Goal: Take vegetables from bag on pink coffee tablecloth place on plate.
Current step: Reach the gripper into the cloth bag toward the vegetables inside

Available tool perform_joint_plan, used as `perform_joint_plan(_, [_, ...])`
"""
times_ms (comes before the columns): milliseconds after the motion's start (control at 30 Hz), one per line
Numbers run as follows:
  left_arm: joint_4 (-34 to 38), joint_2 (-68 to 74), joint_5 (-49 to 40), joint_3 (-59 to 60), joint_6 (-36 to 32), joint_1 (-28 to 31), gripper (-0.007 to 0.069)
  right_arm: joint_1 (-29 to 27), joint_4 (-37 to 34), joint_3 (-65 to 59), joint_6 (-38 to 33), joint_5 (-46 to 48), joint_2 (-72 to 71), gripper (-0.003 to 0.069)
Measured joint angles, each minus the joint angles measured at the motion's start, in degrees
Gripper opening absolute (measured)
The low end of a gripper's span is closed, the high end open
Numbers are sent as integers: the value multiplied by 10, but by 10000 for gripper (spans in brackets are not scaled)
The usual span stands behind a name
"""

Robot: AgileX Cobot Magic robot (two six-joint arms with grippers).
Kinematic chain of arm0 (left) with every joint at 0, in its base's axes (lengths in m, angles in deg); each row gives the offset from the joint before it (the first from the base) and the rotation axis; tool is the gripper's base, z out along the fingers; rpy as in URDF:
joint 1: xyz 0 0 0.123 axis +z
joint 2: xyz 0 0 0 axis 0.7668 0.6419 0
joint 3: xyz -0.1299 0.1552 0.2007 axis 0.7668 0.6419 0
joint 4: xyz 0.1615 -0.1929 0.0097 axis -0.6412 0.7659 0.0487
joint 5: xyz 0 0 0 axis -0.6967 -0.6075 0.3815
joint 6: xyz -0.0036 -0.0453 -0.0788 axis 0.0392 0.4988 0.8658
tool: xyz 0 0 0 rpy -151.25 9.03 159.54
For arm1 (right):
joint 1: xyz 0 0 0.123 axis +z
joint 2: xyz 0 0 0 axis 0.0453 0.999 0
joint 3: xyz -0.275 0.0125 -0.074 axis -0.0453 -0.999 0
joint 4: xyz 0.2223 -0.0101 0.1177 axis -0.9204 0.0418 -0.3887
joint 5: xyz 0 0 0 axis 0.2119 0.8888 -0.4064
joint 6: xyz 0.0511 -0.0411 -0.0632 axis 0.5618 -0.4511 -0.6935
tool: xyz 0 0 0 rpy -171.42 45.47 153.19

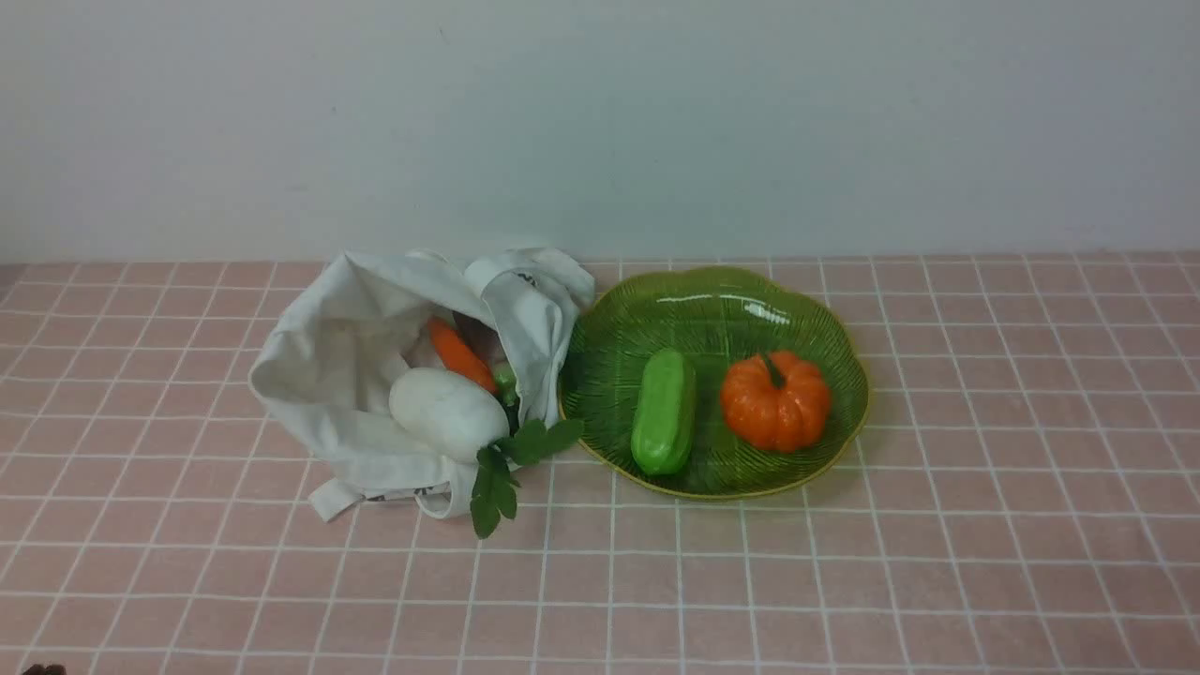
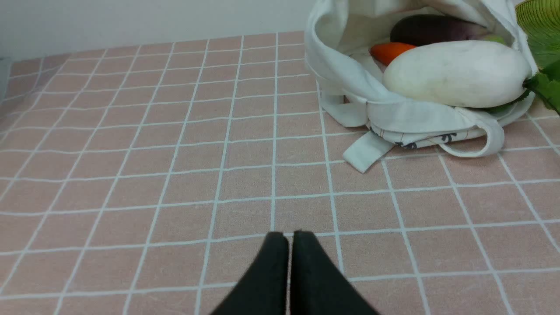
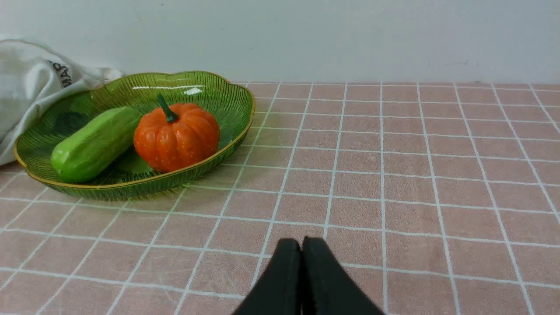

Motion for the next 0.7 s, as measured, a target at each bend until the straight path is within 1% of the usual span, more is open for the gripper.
perform_joint_plan(633, [0,0,0,0,0,0,-5,0,0,0,0,0,0,-15])
perform_joint_plan(667, [5,0,0,0,6,0,-5,0,0,0,0,0,0,-15])
perform_joint_plan(700, [28,0,0,0,22,0,-5,0,0,0,0,0,0,-15])
